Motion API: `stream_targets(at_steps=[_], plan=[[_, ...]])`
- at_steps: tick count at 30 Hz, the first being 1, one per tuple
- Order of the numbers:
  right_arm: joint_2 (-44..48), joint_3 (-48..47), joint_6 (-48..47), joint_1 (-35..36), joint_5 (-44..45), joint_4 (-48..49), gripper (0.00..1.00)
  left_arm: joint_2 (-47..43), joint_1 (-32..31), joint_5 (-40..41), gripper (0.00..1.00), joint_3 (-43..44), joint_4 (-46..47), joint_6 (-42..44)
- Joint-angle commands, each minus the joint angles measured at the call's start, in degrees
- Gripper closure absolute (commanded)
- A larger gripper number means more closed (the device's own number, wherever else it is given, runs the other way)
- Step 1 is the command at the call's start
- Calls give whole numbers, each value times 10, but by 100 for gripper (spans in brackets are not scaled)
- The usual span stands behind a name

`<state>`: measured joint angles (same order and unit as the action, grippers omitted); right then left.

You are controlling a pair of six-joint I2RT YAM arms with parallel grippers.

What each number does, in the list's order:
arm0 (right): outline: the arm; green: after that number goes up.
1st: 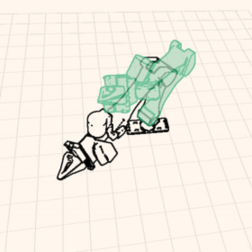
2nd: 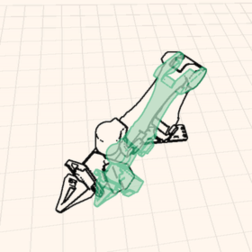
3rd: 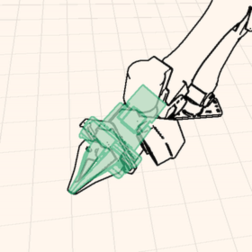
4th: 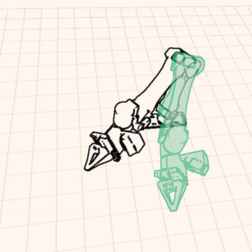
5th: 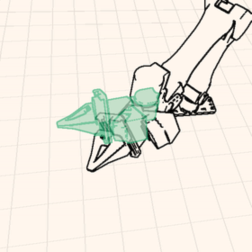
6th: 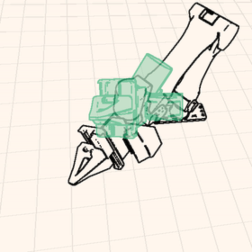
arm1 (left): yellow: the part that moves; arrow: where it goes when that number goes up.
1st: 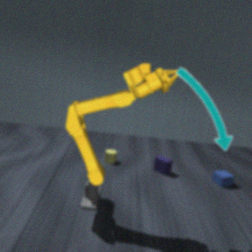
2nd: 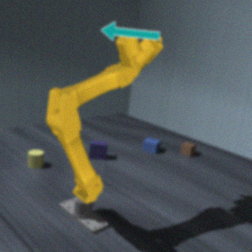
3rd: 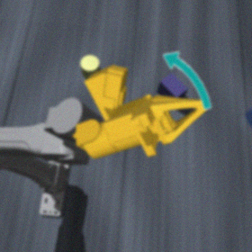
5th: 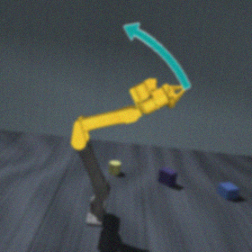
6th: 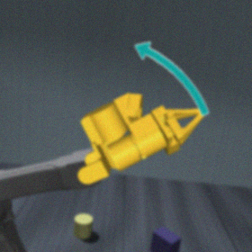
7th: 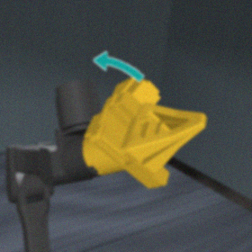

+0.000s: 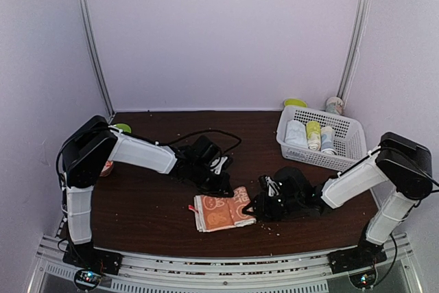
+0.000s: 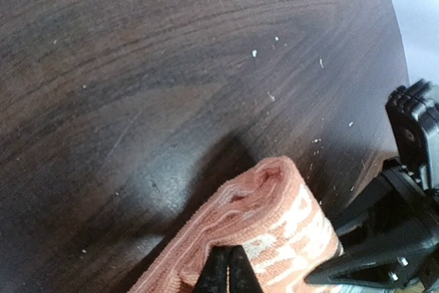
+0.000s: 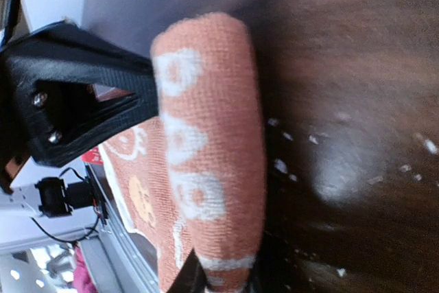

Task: Roll the towels
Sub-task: Roll the towel at the center of the board.

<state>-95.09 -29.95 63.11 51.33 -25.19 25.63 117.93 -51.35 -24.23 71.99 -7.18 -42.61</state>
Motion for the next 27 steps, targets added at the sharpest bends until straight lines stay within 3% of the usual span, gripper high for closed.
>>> stream_targets(at_steps=[1, 3, 5, 9, 12, 17, 27], plan=[[-12, 8, 9, -3, -4, 5, 89, -18, -7, 14, 96, -14, -36, -4], [7, -6, -17, -3, 18, -50, 99, -32, -8, 17, 95, -18, -43, -2], [28, -33, -57, -3, 50, -140, 100, -51, -9, 22, 91, -23, -53, -1], [53, -102, -135, 0, 122, -320, 100, -98, -9, 35, 70, -41, -74, 4], [53, -152, -175, 9, 177, -420, 100, -134, -8, 50, 62, -64, -81, 6], [33, -220, -201, 40, 249, -519, 100, -162, -9, 73, 61, -90, -79, 6], [-55, -363, -190, 104, 359, -628, 100, -118, -9, 72, 65, -102, -47, 2]])
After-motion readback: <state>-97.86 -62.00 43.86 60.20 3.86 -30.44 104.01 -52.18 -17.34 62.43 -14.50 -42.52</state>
